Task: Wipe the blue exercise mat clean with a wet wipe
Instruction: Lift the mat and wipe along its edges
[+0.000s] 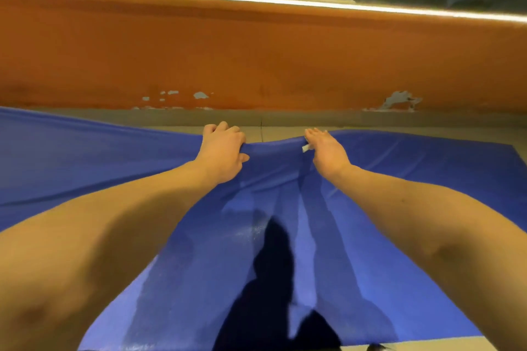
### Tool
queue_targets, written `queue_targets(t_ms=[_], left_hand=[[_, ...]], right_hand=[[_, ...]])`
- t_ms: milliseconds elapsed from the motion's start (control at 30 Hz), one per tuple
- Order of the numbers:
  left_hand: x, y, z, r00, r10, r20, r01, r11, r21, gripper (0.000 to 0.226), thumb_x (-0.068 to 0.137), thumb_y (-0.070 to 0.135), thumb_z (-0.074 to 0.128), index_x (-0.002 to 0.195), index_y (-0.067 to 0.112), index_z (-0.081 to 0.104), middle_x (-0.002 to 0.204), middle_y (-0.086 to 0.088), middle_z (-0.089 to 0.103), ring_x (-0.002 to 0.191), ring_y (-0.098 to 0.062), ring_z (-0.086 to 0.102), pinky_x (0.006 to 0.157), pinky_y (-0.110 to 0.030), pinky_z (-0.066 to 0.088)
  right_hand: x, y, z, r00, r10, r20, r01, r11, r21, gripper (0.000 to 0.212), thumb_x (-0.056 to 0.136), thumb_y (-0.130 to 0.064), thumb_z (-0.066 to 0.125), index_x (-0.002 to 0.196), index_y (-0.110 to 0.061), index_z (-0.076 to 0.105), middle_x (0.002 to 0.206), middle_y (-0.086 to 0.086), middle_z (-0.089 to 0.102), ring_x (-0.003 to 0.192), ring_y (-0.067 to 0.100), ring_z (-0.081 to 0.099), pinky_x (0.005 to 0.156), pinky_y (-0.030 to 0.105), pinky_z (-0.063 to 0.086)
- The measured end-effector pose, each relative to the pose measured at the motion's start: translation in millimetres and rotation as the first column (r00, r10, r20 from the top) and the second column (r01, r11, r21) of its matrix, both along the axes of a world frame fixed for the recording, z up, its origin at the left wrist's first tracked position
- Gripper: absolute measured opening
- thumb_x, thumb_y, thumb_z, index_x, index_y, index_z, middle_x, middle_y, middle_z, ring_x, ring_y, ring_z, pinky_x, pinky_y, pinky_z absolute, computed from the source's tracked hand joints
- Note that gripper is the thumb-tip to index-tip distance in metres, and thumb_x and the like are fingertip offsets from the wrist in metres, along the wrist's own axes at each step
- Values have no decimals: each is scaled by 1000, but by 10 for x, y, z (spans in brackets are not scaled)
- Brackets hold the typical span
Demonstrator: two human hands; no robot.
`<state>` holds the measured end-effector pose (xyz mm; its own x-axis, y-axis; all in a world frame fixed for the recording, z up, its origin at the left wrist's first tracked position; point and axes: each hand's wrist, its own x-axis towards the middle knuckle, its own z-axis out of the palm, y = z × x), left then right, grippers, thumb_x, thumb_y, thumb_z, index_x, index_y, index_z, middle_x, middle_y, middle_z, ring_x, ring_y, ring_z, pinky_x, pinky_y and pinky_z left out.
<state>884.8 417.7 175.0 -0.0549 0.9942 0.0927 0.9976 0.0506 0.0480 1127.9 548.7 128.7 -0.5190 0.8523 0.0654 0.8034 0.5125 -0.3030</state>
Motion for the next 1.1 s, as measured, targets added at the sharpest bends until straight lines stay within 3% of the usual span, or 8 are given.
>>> queue_targets(t_ms=[100, 167, 267, 433, 567, 667, 833, 1100], left_hand=[[-66, -9, -27, 1000, 20, 20, -20, 1000, -2, 18, 98, 40, 59, 98, 23, 57, 97, 6, 51, 102, -22, 43, 99, -38, 27], [-110, -20, -54, 999, 33, 38, -33, 999, -3, 17, 97, 40, 60, 96, 23, 55, 93, 6, 49, 96, -20, 39, 97, -38, 27], [-133, -55, -87, 998, 20, 61, -23, 999, 47, 19, 95, 37, 64, 91, 22, 54, 89, 6, 49, 94, -22, 41, 93, -40, 27], [-2, -51, -76, 998, 25, 64, -28, 998, 52, 20, 95, 34, 66, 86, 22, 52, 87, 6, 47, 88, -18, 34, 93, -40, 27], [10, -37, -93, 998, 43, 50, -46, 996, 72, 20, 95, 34, 66, 87, 21, 52, 87, 4, 48, 88, -20, 36, 90, -39, 26], [0, -28, -101, 996, 85, 27, -87, 993, 76, 16, 95, 34, 64, 94, 20, 57, 91, 4, 51, 92, -23, 41, 90, -40, 25], [18, 127, -62, 971, 220, -93, -218, 976, 30, 34, 94, 43, 58, 119, 21, 65, 114, -2, 63, 117, -30, 49, 104, -47, 26], [1016, 888, -258, 998, 36, -48, -41, 995, -92, 40, 91, 59, 58, 118, 31, 62, 112, 6, 66, 111, -23, 55, 105, -42, 26]], right_hand=[[-238, -18, -53, 990, 96, -104, -98, 995, -14, 33, 82, 22, 41, 95, -5, 54, 99, 9, 56, 96, 35, 50, 89, 34, 38], [-363, -71, -35, 964, 226, -143, -235, 971, -51, 42, 86, 19, 38, 113, -3, 63, 111, 13, 67, 104, 38, 57, 95, 44, 48], [-351, -54, 3, 911, 388, -141, -396, 917, -37, 56, 89, 21, 36, 133, -2, 61, 130, 13, 67, 128, 38, 55, 110, 50, 42], [228, 412, -217, 950, 308, -55, -308, 951, 18, 67, 87, 25, 40, 146, -4, 53, 152, 15, 50, 144, 34, 41, 125, 35, 20], [568, 756, -187, 990, 131, 51, -129, 991, -31, 52, 84, 24, 39, 125, 1, 62, 123, 21, 65, 114, 44, 56, 103, 49, 41], [561, 804, -142, 986, 157, 60, -157, 988, 4, 32, 83, 21, 40, 93, -4, 57, 88, 12, 56, 85, 40, 50, 67, 43, 32], [638, 749, -170, 976, 217, 4, -217, 973, 74, 37, 98, 5, 51, 130, -9, 63, 118, 14, 59, 109, 36, 47, 86, 43, 37], [559, 524, -236, 946, 295, -132, -271, 947, 170, 33, 94, 8, 54, 121, -6, 69, 107, 16, 59, 103, 37, 48, 81, 37, 27]])
